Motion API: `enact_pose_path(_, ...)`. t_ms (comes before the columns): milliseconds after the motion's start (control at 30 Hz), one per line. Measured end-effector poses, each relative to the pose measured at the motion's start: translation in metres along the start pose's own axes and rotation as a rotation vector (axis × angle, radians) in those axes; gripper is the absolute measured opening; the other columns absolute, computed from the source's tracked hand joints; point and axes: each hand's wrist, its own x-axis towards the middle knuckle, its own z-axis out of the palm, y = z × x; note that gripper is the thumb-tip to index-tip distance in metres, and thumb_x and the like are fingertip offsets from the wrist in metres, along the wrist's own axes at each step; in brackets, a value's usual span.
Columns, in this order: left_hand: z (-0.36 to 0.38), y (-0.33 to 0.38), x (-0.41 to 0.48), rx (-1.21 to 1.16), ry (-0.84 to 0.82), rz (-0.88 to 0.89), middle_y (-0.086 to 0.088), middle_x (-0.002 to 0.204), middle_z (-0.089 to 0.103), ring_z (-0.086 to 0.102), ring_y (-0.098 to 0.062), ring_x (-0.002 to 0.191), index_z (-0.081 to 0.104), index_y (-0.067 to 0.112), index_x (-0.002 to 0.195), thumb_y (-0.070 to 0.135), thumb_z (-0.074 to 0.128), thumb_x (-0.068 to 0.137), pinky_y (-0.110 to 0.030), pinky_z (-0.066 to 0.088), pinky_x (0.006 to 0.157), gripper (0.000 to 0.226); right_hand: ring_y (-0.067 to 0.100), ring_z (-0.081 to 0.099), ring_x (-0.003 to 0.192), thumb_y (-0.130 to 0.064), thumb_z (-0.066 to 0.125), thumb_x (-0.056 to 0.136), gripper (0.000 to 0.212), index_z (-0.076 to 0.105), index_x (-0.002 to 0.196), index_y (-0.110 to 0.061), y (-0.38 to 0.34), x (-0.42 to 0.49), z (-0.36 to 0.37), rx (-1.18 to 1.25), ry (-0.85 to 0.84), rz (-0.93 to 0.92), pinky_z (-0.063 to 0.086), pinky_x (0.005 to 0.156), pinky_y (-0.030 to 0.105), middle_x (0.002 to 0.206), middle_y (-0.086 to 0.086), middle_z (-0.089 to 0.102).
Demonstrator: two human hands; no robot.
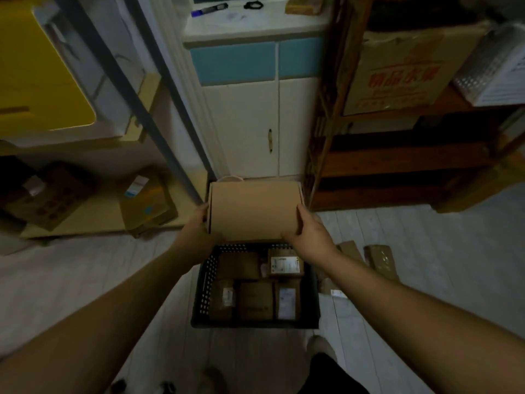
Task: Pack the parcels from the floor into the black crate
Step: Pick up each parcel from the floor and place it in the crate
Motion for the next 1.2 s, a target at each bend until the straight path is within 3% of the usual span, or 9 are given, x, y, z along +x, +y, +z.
enact_pose_path(67, -0.015, -0.019, 0.016, 0.054, -0.043, 0.054, -0.010, 0.135, 0.048, 0.048, -0.028, 0.120, 0.030, 0.020, 0.141, 0.010, 0.066, 0.082, -0.045, 0.046, 0.096, 0.071, 0.026, 0.040, 0.126, -0.035, 0.059, 0.089, 0.082, 0.006, 0.151, -0.023, -0.007, -0.003, 0.025, -0.008, 0.027, 0.051, 0.036, 0.098, 0.031, 0.147, 0.009, 0.027)
enact_pose_path(167, -0.033, -0.053, 0.035, 0.158, -0.077, 0.201, -0.007, 0.129, 0.054, 0.051, -0.024, 0.117, 0.042, 0.019, 0.133, 0.015, 0.065, 0.084, -0.034, 0.042, 0.092, 0.054, 0.026, 0.038, 0.127, -0.040, 0.059, 0.089, 0.085, 0.004, 0.151, -0.024, -0.014, -0.001, 0.068, -0.036, -0.002, 0.107, 0.035, 0.098, 0.030, 0.147, 0.008, 0.024)
enact_pose_path(233, -0.036, -0.080, 0.052, 0.181, -0.105, 0.249, -0.004, 0.129, 0.053, 0.050, -0.020, 0.118, 0.043, 0.019, 0.133, 0.011, 0.069, 0.081, -0.033, 0.041, 0.093, 0.059, 0.027, 0.036, 0.129, -0.041, 0.061, 0.087, 0.088, 0.003, 0.151, -0.024, -0.010, 0.006, 0.095, -0.048, -0.039, 0.129, 0.034, 0.101, 0.032, 0.147, 0.008, 0.023)
enact_pose_path(367, -0.012, -0.141, 0.084, 0.313, -0.144, 0.116, -0.010, 0.130, 0.051, 0.052, -0.019, 0.113, 0.042, 0.011, 0.135, 0.016, 0.069, 0.082, -0.026, 0.043, 0.088, 0.060, 0.028, 0.037, 0.130, -0.039, 0.061, 0.087, 0.089, 0.002, 0.151, -0.024, 0.024, 0.031, 0.144, -0.082, -0.102, 0.177, 0.035, 0.102, 0.032, 0.149, 0.009, 0.020)
enact_pose_path(533, 0.059, -0.227, 0.138, 0.417, -0.227, -0.017, -0.011, 0.140, 0.042, 0.047, -0.028, 0.123, 0.039, 0.014, 0.139, 0.019, 0.064, 0.085, -0.043, 0.040, 0.106, 0.060, 0.031, 0.039, 0.128, -0.041, 0.056, 0.091, 0.080, 0.006, 0.151, -0.023, 0.105, 0.083, 0.208, -0.191, -0.174, 0.190, 0.037, 0.104, 0.036, 0.149, 0.011, 0.025)
enact_pose_path(733, 0.133, -0.343, 0.207, 0.525, -0.290, -0.119, -0.013, 0.139, 0.042, 0.046, -0.031, 0.122, 0.035, 0.016, 0.141, 0.019, 0.060, 0.088, -0.044, 0.042, 0.103, 0.059, 0.035, 0.037, 0.129, -0.037, 0.052, 0.093, 0.073, 0.009, 0.150, -0.021, 0.201, 0.151, 0.297, -0.346, -0.236, 0.125, 0.036, 0.104, 0.037, 0.148, 0.018, 0.024)
enact_pose_path(867, 0.167, -0.404, 0.250, 0.555, -0.277, -0.101, -0.013, 0.136, 0.044, 0.050, -0.028, 0.116, 0.045, 0.013, 0.133, 0.025, 0.054, 0.092, -0.041, 0.044, 0.099, 0.044, 0.037, 0.042, 0.121, -0.037, 0.053, 0.093, 0.072, 0.011, 0.150, -0.021, 0.250, 0.189, 0.347, -0.368, -0.288, 0.115, 0.040, 0.099, 0.037, 0.141, 0.019, 0.030)
enact_pose_path(1000, 0.193, -0.454, 0.289, 0.735, -0.295, 0.002, -0.014, 0.143, 0.036, 0.043, -0.031, 0.125, 0.048, 0.014, 0.132, 0.024, 0.048, 0.094, -0.038, 0.040, 0.099, 0.039, 0.037, 0.042, 0.124, -0.032, 0.054, 0.092, 0.069, 0.015, 0.149, -0.023, 0.286, 0.221, 0.385, -0.327, -0.313, 0.129, 0.041, 0.100, 0.041, 0.143, 0.018, 0.030)
enact_pose_path(1200, 0.219, -0.506, 0.325, 0.612, -0.266, -0.049, -0.011, 0.156, 0.015, 0.023, -0.036, 0.139, 0.028, 0.021, 0.145, 0.031, 0.051, 0.092, -0.049, 0.029, 0.111, 0.059, 0.039, 0.043, 0.122, -0.019, 0.054, 0.092, 0.067, 0.019, 0.149, -0.023, 0.316, 0.246, 0.429, -0.325, -0.255, 0.107, 0.039, 0.097, 0.037, 0.142, 0.020, 0.030)
